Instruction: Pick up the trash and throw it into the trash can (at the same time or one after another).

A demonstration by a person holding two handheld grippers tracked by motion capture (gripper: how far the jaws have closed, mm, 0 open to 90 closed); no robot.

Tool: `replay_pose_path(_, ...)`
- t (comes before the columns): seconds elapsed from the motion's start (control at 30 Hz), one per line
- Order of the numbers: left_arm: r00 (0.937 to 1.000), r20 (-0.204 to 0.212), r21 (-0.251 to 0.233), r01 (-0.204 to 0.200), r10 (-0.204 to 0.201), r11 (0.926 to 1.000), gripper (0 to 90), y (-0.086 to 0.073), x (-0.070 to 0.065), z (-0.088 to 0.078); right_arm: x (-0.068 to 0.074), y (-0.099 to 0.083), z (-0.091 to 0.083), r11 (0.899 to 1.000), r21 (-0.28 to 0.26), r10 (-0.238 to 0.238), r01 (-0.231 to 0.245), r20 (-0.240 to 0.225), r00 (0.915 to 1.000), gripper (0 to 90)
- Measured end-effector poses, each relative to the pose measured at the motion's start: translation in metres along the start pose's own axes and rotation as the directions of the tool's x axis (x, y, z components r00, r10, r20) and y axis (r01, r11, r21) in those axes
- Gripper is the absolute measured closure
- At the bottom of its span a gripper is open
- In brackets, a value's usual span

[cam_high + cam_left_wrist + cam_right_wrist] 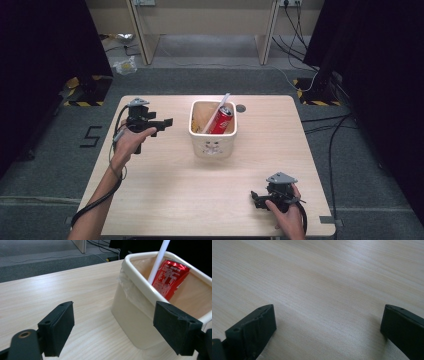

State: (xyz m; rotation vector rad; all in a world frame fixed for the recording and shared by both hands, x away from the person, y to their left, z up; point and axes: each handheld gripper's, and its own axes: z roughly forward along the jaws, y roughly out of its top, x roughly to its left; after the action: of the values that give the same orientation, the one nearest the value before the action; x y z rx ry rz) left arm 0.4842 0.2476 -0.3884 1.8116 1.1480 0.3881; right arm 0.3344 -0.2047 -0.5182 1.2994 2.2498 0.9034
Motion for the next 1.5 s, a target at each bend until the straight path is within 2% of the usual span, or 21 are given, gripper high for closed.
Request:
replay_pose_path(0.17, 0.9999, -0.001, -0.013, 0.01, -0.01, 0.9999, 16.3, -0.008, 0.003, -0.003, 0.0, 0.0, 0.0, 1.0, 0.001, 0.0, 0.0, 0.0, 1.0, 0.3)
replay_pose_path(0.53, 1.0, -0.001, -0.015, -0.007, 0.007, 0.9999, 16.3, -0.029, 0.002, -0.004, 0.0, 0.0, 0.0, 1.0, 0.002, 0.002, -0.002, 0.0, 1.0, 0.3)
replay_pose_path(0.77, 0.9994, -0.004, -0.018, -0.034, 0.034, 0.9993, 16.2, -0.042, -0.002, -0.003, 0.0, 0.0, 0.0, 1.0, 0.002, 0.001, -0.001, 0.0, 1.0, 0.3)
replay_pose_path(1.0, 0.9994, 0.009, -0.019, -0.034, 0.034, 0.9993, 16.2, -0.054, -0.006, -0.001, 0.0, 0.0, 0.0, 1.0, 0.002, 0.001, -0.001, 0.0, 1.0, 0.3)
replay_pose_path(1.4, 0.9978, 0.018, -0.009, -0.064, 0.064, 0.9979, 16.2, -0.067, -0.014, 0.001, 0.0, 0.0, 0.0, 1.0, 0.002, 0.001, -0.001, 0.0, 1.0, 0.3)
replay_pose_path(1.5, 0.9962, 0.007, -0.005, -0.087, 0.087, 0.9962, 16.3, -0.071, -0.017, 0.0, 0.0, 0.0, 0.0, 1.0, 0.002, 0.001, -0.001, 0.0, 1.0, 0.3)
